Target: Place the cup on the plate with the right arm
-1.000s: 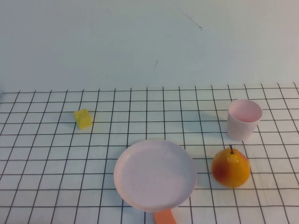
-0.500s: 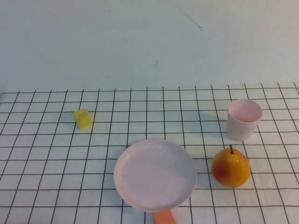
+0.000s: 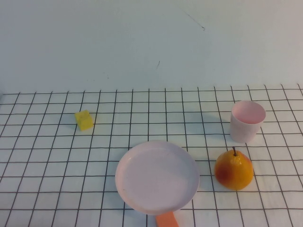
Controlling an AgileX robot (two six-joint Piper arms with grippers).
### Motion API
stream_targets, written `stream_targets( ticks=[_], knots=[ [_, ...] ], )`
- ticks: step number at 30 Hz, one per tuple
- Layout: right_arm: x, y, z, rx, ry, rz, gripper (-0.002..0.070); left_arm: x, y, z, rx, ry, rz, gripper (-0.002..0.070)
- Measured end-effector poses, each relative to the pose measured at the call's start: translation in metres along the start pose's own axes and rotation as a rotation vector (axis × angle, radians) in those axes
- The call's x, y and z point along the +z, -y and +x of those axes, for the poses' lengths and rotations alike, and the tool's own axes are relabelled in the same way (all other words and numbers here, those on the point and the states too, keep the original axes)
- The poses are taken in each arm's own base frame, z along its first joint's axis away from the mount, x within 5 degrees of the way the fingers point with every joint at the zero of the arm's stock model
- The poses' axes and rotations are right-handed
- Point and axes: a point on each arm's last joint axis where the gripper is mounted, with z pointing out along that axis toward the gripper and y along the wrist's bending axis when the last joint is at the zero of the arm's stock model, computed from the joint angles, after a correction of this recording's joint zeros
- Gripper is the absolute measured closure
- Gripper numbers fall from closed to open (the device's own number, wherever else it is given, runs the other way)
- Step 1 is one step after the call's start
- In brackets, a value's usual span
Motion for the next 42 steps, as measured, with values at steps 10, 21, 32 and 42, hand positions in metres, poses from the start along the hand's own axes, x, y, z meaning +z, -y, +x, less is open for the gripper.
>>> stream_targets(
  ticks=[10,21,32,42],
  knots=[
    [0.126,-0.006,-0.022,-0.137,-0.475,-0.206,0.0678,0.0,0.0,0.0,0.0,0.0,0.0,0.0678],
    [0.251,-0.042,0.028,-0.267,-0.802,-0.489,0.0678,0.0,0.0,0.0,0.0,0.0,0.0,0.0678],
    [0.331,-0.075,0.098,-0.429,-1.147,-0.572,0.0409,0.0,0.0,0.0,0.0,0.0,0.0,0.0678],
    [0.379,-0.082,0.157,-0.415,-1.236,-0.571,0.0235,0.0,0.0,0.0,0.002,0.0,-0.001,0.0678]
  ],
)
